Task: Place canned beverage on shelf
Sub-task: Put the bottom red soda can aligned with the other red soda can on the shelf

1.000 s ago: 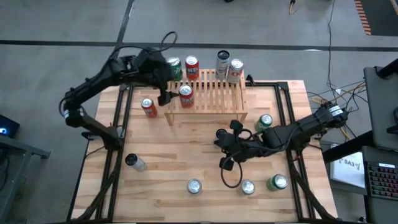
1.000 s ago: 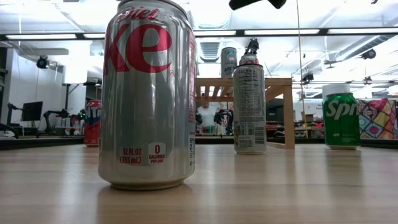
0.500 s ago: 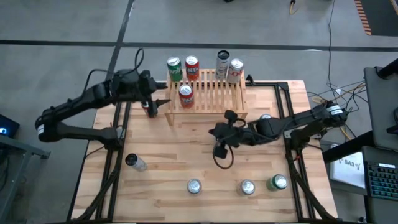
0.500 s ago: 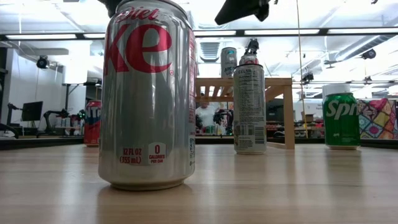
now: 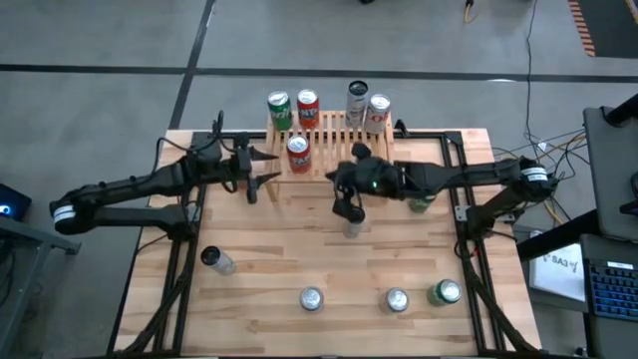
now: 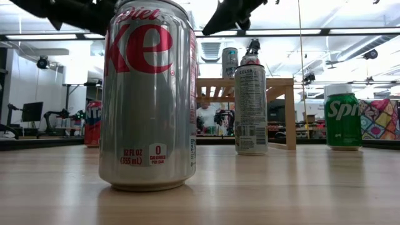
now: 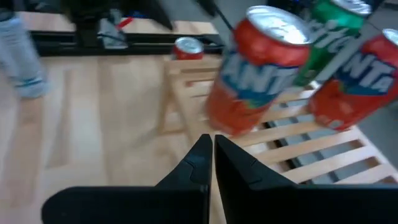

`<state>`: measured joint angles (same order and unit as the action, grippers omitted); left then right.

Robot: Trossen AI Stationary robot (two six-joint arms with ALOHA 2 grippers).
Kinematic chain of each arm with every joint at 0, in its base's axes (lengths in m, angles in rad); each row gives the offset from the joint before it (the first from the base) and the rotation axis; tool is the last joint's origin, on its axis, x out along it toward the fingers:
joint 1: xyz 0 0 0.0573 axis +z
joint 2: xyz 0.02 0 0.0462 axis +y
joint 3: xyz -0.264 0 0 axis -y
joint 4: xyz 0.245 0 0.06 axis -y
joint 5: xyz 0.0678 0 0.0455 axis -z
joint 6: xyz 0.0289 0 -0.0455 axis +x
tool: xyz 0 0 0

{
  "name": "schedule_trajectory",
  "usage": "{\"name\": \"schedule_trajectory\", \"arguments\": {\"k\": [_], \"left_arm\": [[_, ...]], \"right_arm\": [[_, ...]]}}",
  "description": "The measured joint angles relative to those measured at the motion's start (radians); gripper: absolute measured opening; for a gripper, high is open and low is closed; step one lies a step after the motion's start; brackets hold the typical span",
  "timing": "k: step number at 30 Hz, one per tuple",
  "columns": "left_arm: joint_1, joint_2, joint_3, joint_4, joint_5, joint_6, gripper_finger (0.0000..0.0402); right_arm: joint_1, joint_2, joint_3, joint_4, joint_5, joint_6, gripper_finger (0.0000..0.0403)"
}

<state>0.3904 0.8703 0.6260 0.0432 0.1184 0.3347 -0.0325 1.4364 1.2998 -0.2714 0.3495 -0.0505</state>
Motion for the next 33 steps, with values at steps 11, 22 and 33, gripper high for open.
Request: {"name": "schedule_trajectory", "arguments": {"k": [11,22,33], "left_arm": [[0.009,0.068,-0.083,0.212,-0.005,0.104,0.0127],[0.032,0.171,-0.070,0.237,-0.004,0.128,0.0023],[0.032,0.188,-0.071,0.279,-0.004,0.126,0.0003]], "right_arm": [[-0.172,0.002,0.000,0.106,-0.246,-0.091,0.0009],[-0.184,0.005,-0.001,0.102,-0.246,-0.052,0.0009],[-0.183,0.005,-0.044,0.103,-0.245,0.006,0.0009]]}}
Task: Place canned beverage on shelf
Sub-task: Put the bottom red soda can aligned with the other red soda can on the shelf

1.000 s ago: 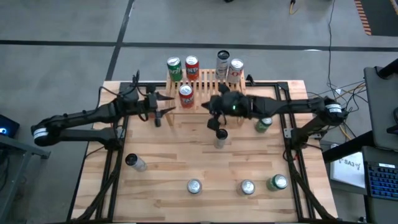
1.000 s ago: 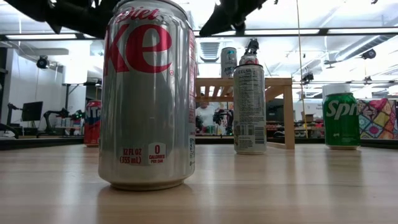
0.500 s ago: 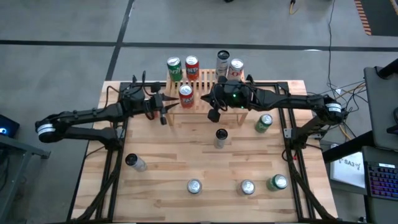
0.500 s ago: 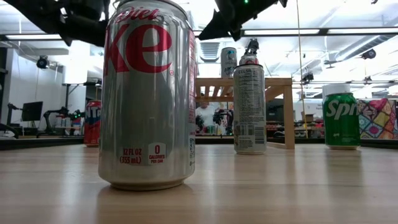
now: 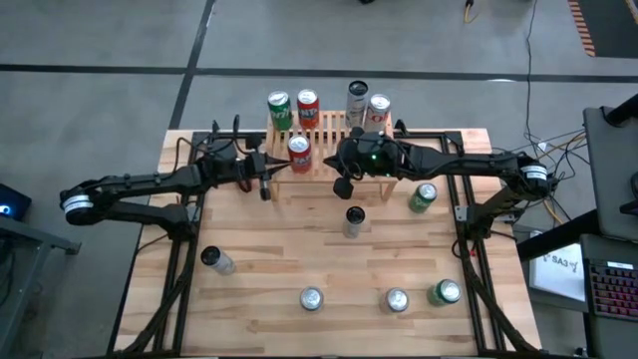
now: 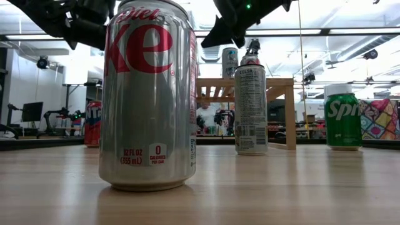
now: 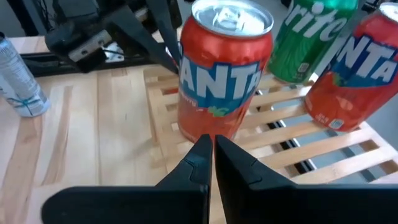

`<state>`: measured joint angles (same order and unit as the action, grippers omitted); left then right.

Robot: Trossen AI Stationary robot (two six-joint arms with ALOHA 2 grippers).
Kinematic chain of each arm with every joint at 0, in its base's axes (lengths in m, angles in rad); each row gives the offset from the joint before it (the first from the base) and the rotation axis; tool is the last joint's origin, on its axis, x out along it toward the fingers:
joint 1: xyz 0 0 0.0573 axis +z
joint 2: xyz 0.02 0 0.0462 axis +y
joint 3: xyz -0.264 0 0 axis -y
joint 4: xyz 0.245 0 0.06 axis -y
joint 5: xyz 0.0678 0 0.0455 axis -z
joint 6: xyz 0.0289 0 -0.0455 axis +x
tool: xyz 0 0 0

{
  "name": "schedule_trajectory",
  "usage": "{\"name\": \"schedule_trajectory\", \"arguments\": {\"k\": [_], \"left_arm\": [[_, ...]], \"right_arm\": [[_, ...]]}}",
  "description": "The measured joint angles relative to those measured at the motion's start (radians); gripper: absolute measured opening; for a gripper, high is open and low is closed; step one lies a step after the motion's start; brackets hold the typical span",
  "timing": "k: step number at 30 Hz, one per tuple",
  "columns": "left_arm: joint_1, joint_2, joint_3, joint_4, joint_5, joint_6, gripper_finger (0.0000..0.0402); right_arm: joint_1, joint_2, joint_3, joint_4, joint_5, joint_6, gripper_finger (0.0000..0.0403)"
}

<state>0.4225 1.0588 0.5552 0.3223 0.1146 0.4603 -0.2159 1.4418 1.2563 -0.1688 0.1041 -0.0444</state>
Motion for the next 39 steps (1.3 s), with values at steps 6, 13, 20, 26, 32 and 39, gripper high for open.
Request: {"name": "schedule_trajectory", "arguments": {"k": [6,13,20,26,32,39], "left_arm": [[0.000,0.004,0.000,0.040,0.000,-0.001,0.0000],[0.000,0.042,0.003,0.102,0.000,0.000,0.0000],[0.000,0.081,0.027,0.108,-0.001,-0.006,0.0000],[0.000,0.122,0.059,0.111,-0.002,-0.008,0.0000],[0.000,0.135,0.069,0.090,-0.003,-0.009,0.0000],[0.000,0.129,0.066,0.036,-0.040,-0.019,0.0000]], "right_arm": [[0.000,0.000,-0.030,0.025,0.000,0.011,0.0009],[0.002,0.000,-0.047,0.025,0.000,0.048,0.0009],[0.002,0.000,-0.051,0.026,0.000,0.061,0.0009],[0.002,0.000,-0.051,0.032,0.000,0.062,0.0009],[0.002,0.000,-0.051,0.032,0.001,0.063,0.0009],[0.002,0.000,-0.051,0.033,0.036,0.072,0.0009]]}}
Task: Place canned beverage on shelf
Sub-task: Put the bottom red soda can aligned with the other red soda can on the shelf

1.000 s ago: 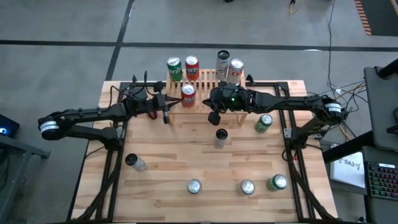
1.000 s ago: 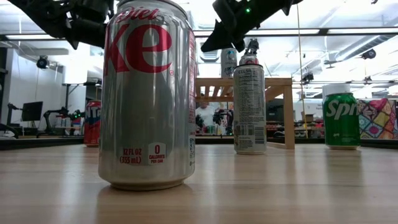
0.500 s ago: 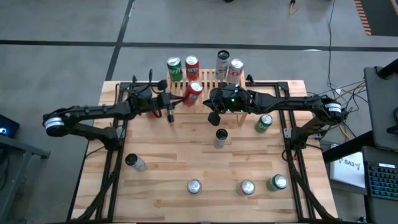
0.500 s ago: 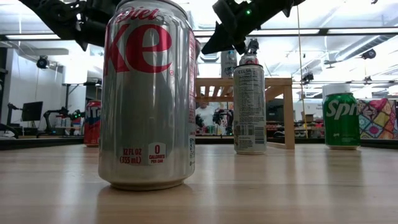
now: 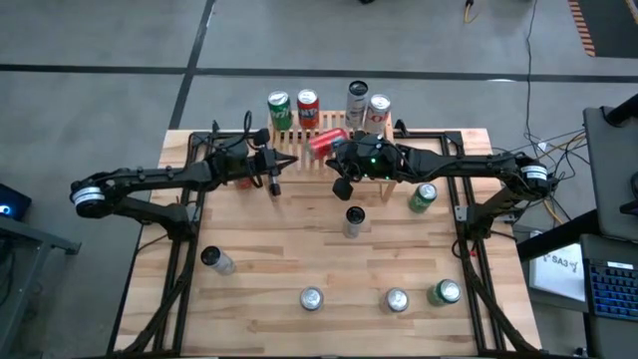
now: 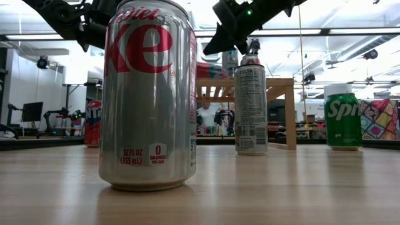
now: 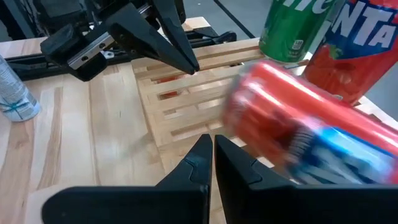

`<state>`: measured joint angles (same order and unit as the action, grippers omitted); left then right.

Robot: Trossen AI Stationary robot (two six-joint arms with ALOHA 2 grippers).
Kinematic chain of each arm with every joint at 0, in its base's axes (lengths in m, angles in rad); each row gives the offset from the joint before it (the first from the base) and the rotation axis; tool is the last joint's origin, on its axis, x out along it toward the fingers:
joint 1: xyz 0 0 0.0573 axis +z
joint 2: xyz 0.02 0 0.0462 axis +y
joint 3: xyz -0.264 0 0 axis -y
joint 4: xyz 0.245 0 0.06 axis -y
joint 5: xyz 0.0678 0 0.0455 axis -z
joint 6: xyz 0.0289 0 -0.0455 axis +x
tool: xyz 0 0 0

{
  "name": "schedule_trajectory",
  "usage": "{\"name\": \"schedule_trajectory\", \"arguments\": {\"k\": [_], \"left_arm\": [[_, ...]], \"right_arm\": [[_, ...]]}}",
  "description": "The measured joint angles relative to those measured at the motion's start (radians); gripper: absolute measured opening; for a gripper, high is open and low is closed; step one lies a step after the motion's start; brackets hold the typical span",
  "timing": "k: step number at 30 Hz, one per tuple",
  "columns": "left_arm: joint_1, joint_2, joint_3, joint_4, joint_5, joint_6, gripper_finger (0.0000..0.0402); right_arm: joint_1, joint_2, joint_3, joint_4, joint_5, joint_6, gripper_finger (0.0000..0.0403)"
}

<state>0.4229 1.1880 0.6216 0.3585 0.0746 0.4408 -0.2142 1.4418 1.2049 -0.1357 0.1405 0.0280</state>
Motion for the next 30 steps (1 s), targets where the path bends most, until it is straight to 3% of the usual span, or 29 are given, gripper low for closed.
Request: {"name": "schedule_trajectory", "arguments": {"k": [9,13,18,24,30], "left_arm": [[0.000,-0.022,0.013,-0.011,0.003,0.001,0.0000],[0.000,-0.038,0.027,-0.012,0.007,0.003,0.0000],[-0.002,-0.048,0.047,-0.017,0.031,-0.007,0.0000],[-0.003,-0.059,0.053,-0.018,0.035,-0.014,0.0000],[-0.003,-0.106,0.053,-0.042,0.036,-0.025,0.0000]], "right_arm": [[0.000,-0.046,-0.001,-0.018,0.004,0.011,0.0009],[-0.011,-0.108,0.040,-0.033,0.130,-0.049,0.0009],[-0.047,-0.099,0.220,-0.279,0.159,-0.092,0.0009],[-0.109,0.053,0.468,-0.608,0.134,-0.184,0.0009],[-0.192,0.222,0.701,-0.863,-0.010,-0.328,0.0009]]}}
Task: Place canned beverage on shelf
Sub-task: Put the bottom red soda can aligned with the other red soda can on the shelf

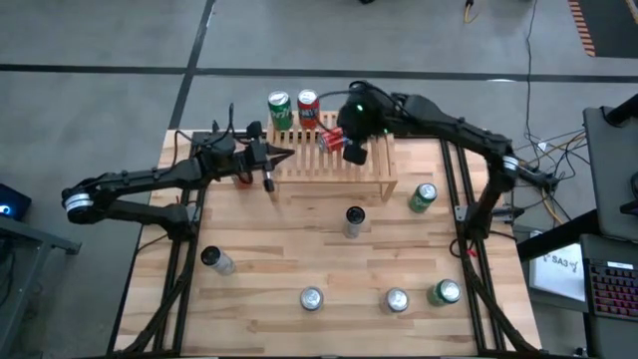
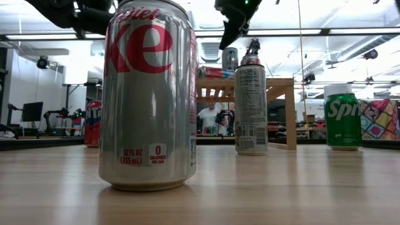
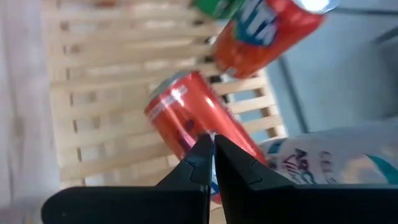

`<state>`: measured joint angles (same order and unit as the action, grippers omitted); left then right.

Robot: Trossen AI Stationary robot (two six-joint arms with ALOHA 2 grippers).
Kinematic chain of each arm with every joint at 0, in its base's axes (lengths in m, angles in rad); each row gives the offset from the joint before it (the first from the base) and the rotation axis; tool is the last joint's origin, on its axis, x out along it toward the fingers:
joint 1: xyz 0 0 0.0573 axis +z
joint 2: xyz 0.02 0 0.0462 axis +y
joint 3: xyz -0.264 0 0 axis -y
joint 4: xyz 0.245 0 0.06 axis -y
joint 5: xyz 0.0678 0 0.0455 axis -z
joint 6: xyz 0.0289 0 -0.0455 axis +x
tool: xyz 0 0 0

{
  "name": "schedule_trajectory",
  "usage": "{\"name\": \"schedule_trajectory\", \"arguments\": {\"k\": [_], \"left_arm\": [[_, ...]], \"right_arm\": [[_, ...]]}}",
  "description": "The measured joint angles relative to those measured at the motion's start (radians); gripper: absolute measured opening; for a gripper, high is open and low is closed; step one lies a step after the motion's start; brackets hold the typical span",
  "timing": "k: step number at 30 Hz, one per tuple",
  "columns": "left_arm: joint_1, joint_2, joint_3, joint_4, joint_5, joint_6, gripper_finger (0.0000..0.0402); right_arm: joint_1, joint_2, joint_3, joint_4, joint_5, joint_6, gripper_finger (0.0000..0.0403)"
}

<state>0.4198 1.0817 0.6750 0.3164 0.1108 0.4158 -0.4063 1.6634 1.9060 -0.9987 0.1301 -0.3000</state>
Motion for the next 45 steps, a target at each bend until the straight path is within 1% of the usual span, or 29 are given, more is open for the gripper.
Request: {"name": "schedule_trajectory", "arguments": {"k": [2,4,7,10,13,15,18,21,30,34,36,39,45], "left_arm": [[0.000,-0.027,0.000,-0.008,0.000,-0.006,0.0000],[0.000,-0.060,0.000,-0.027,0.000,-0.006,0.0000],[0.000,-0.110,0.000,-0.046,0.000,-0.006,0.0000],[0.000,-0.151,-0.001,-0.063,-0.001,-0.007,0.0000],[0.000,-0.181,-0.001,-0.078,-0.001,-0.007,0.0000],[0.000,-0.192,-0.002,-0.088,-0.001,-0.006,0.0000],[0.000,-0.201,-0.002,-0.096,-0.001,-0.006,0.0000],[0.000,-0.200,-0.003,-0.097,-0.002,-0.006,0.0000],[0.000,-0.186,-0.003,-0.096,-0.005,-0.006,0.0000],[0.000,-0.186,-0.003,-0.096,-0.004,-0.006,0.0000],[0.000,-0.186,-0.003,-0.096,-0.004,-0.006,0.0000],[0.000,-0.186,-0.003,-0.095,-0.004,-0.006,0.0000],[0.000,-0.186,-0.003,-0.096,-0.004,-0.006,0.0000]], "right_arm": [[-0.032,0.055,0.076,-0.079,-0.079,-0.041,0.0009],[-0.057,0.101,0.141,-0.134,-0.126,-0.085,0.0009],[-0.069,0.160,0.216,-0.192,-0.130,-0.162,0.0009],[-0.068,0.206,0.271,-0.225,-0.130,-0.194,0.0009],[-0.053,0.224,0.298,-0.252,-0.127,-0.221,0.0014],[-0.043,0.224,0.300,-0.249,-0.127,-0.231,0.0025],[-0.035,0.225,0.299,-0.250,-0.106,-0.233,0.0053],[-0.037,0.225,0.299,-0.251,-0.102,-0.232,0.0094],[-0.026,0.225,0.298,-0.274,-0.101,-0.229,0.0260],[-0.021,0.225,0.298,-0.319,-0.104,-0.223,0.0314],[-0.021,0.225,0.298,-0.346,-0.104,-0.216,0.0332],[-0.021,0.225,0.295,-0.364,-0.103,-0.217,0.0348],[-0.021,0.259,0.295,-0.369,-0.103,-0.236,0.0352]]}}
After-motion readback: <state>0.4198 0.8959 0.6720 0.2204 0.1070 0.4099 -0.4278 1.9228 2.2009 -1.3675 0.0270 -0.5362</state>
